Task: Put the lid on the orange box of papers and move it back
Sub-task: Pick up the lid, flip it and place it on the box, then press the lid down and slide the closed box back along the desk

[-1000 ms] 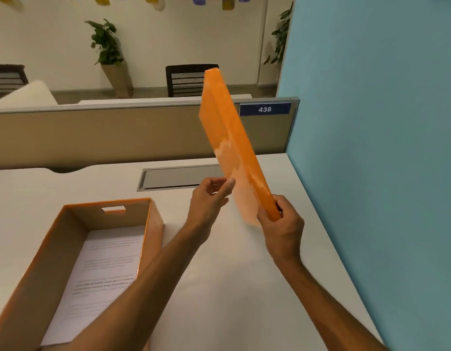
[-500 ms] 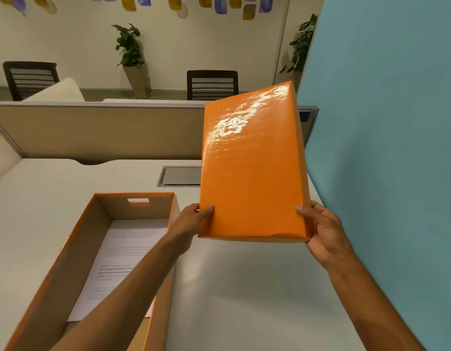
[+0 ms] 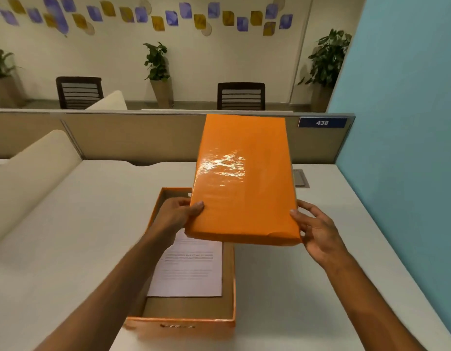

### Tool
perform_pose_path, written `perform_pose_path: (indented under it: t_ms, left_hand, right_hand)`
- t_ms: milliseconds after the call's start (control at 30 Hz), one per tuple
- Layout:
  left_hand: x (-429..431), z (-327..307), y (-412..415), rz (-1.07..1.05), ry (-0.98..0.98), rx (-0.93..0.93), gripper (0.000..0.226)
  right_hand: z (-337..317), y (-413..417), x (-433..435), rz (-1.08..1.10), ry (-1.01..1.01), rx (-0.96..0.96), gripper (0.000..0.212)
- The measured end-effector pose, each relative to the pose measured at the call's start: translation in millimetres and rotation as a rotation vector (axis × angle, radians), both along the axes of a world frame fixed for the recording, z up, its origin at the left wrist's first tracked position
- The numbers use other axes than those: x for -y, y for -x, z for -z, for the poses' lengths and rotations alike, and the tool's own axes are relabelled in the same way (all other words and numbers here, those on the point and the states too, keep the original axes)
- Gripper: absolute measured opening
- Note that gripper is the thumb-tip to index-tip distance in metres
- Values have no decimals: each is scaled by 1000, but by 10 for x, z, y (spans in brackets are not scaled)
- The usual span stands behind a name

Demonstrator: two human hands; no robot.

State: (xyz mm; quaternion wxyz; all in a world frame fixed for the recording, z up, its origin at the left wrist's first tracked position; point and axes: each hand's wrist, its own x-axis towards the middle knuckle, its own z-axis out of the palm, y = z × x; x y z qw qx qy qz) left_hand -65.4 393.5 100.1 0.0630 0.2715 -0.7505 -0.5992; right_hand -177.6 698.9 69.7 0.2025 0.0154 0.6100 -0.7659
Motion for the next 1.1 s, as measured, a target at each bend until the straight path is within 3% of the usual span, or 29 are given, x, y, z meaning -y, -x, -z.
perform_pose_path:
  t_ms: [300, 667, 833, 1100]
  left_hand:
    - [685, 86, -882, -58, 13, 22, 52]
    - [696, 671, -1569, -114, -142, 91, 42]
    - [725, 804, -1653, -137, -135, 113, 22]
    - [715, 901, -1727, -130, -148, 134, 19]
  right_hand:
    - [168, -917, 690, -22, -98, 11, 34]
    - [477, -1436, 917, -20, -166, 136, 44]
    - [556, -1532, 914, -36, -200, 182, 47]
    - [624, -1571, 904, -45, -243, 180, 49]
